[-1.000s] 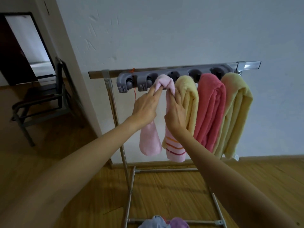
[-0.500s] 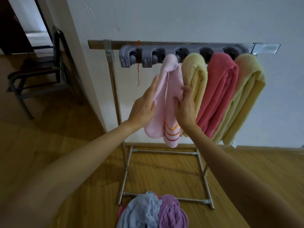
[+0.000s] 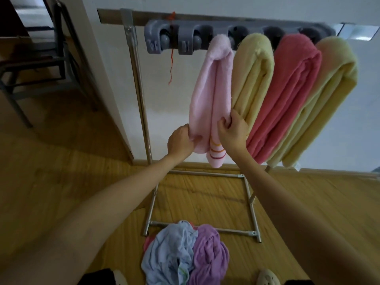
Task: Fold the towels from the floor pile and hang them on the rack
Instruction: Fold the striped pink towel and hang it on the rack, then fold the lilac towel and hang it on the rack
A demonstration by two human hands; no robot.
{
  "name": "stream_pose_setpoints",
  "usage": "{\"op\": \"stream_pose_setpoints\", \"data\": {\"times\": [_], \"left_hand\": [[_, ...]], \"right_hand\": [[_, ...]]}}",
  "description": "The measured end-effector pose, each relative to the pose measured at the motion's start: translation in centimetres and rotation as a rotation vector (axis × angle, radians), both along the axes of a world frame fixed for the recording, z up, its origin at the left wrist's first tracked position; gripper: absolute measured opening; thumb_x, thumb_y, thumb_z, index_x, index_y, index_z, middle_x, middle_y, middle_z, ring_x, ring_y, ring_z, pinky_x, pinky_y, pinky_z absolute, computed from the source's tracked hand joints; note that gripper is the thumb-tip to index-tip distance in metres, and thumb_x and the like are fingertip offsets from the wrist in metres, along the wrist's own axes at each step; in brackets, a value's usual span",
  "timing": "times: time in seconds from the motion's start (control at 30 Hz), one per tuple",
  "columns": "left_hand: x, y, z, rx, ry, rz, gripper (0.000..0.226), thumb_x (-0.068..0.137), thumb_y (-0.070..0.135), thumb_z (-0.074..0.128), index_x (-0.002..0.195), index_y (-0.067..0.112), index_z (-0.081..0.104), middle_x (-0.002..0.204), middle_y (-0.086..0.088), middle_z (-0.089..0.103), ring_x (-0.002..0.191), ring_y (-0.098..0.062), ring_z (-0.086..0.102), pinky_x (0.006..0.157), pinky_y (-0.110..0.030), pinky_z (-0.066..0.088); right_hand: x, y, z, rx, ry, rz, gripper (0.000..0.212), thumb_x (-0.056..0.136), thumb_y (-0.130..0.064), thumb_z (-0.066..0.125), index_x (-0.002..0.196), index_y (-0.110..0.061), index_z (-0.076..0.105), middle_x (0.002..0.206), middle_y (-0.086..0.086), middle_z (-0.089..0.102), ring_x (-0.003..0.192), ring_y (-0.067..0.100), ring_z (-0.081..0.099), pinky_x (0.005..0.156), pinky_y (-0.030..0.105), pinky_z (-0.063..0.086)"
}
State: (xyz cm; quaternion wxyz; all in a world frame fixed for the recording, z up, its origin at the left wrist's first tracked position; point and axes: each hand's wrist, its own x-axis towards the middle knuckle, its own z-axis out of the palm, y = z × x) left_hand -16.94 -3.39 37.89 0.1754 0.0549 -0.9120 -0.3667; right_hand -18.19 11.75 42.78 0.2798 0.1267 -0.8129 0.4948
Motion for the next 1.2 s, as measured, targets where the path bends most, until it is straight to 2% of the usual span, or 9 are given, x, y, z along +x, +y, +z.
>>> {"op": "stream_pose_setpoints", "data": {"times": [0.1, 0.3, 0.43, 0.57, 0.63, 0.93, 1.03, 1.1, 1.2], "left_hand": [[-0.2, -0.6, -1.0, 0.027, 0.066, 0.011, 0.021, 0.086, 0.026, 0.064, 0.085, 0.006, 0.060, 0.080, -0.006, 0.065, 0.072, -0.025, 0.061, 0.059, -0.036, 0.050], [0.9, -3.7, -3.1, 0.181, 0.169, 0.116, 0.019, 0.075, 0.021, 0.073, 0.081, 0.009, 0.061, 0.077, -0.001, 0.062, 0.066, -0.013, 0.056, 0.058, -0.027, 0.048], [1.7, -4.7, -4.8, 0.145, 0.231, 0.147, 0.014, 0.076, 0.011, 0.072, 0.087, 0.009, 0.063, 0.086, -0.005, 0.064, 0.076, -0.017, 0.061, 0.067, -0.028, 0.054], [1.8, -3.9, -6.0, 0.127, 0.271, 0.116, 0.012, 0.076, 0.009, 0.070, 0.085, 0.007, 0.062, 0.083, -0.005, 0.062, 0.071, -0.014, 0.055, 0.062, -0.020, 0.046], [1.6, -3.0, -6.4, 0.116, 0.272, 0.098, 0.012, 0.076, 0.010, 0.070, 0.085, 0.008, 0.062, 0.082, -0.003, 0.061, 0.069, -0.010, 0.052, 0.060, -0.012, 0.041], [0.9, 0.2, -8.8, 0.071, 0.246, -0.026, 0.016, 0.079, 0.014, 0.068, 0.088, 0.009, 0.056, 0.082, -0.003, 0.056, 0.063, -0.010, 0.048, 0.057, -0.011, 0.037], [1.8, 0.1, -11.4, 0.031, 0.193, -0.065, 0.018, 0.081, 0.019, 0.066, 0.096, 0.011, 0.058, 0.087, -0.001, 0.057, 0.066, -0.009, 0.054, 0.061, -0.017, 0.043], [2.9, -0.4, -14.4, 0.006, 0.112, -0.082, 0.021, 0.081, 0.013, 0.064, 0.101, 0.009, 0.059, 0.091, -0.005, 0.057, 0.071, -0.012, 0.057, 0.065, -0.021, 0.046], [5.2, -1.0, -20.6, -0.055, -0.062, -0.078, 0.027, 0.077, 0.009, 0.062, 0.104, 0.006, 0.059, 0.097, -0.009, 0.057, 0.079, -0.021, 0.059, 0.071, -0.033, 0.050]], "right_hand": [[0.0, -0.1, 0.1, -0.046, -0.055, 0.057, 0.039, 0.081, -0.001, 0.053, 0.060, -0.021, 0.027, 0.051, -0.008, 0.028, 0.045, 0.005, 0.033, 0.046, 0.013, 0.026], [0.4, -1.3, -1.2, -0.058, -0.223, 0.209, 0.031, 0.081, -0.011, 0.070, 0.061, -0.017, 0.048, 0.054, -0.005, 0.048, 0.048, -0.003, 0.046, 0.049, 0.018, 0.039], [0.0, -2.2, -3.1, -0.038, -0.304, 0.150, 0.035, 0.084, -0.022, 0.061, 0.061, 0.001, 0.048, 0.052, 0.011, 0.048, 0.049, 0.024, 0.049, 0.045, 0.034, 0.038], [0.1, -2.5, -4.0, 0.098, -0.262, 0.096, 0.045, 0.089, -0.012, 0.057, 0.054, -0.019, 0.028, 0.050, -0.006, 0.031, 0.044, 0.006, 0.033, 0.043, 0.017, 0.023], [0.2, -2.4, -4.2, 0.133, -0.232, 0.099, 0.045, 0.090, -0.009, 0.055, 0.056, -0.023, 0.028, 0.052, -0.011, 0.032, 0.043, 0.001, 0.041, 0.041, 0.013, 0.028], [-0.6, -0.9, -6.9, 0.142, -0.185, 0.165, 0.046, 0.086, -0.016, 0.065, 0.053, -0.027, 0.035, 0.048, -0.017, 0.036, 0.044, -0.008, 0.046, 0.044, 0.008, 0.029], [-0.4, 0.2, -9.7, 0.216, -0.219, 0.186, 0.020, 0.087, -0.020, 0.059, 0.071, -0.008, 0.058, 0.058, -0.008, 0.054, 0.053, -0.002, 0.053, 0.051, 0.009, 0.037], [-0.3, 1.3, -13.3, 0.264, -0.229, 0.202, 0.025, 0.088, -0.026, 0.057, 0.095, -0.003, 0.062, 0.081, 0.004, 0.067, 0.073, 0.010, 0.063, 0.067, 0.025, 0.052], [1.3, 3.5, -19.7, 0.468, -0.347, 0.224, 0.037, 0.090, -0.021, 0.056, 0.124, -0.004, 0.054, 0.115, 0.014, 0.065, 0.104, 0.028, 0.063, 0.087, 0.040, 0.051]]}}
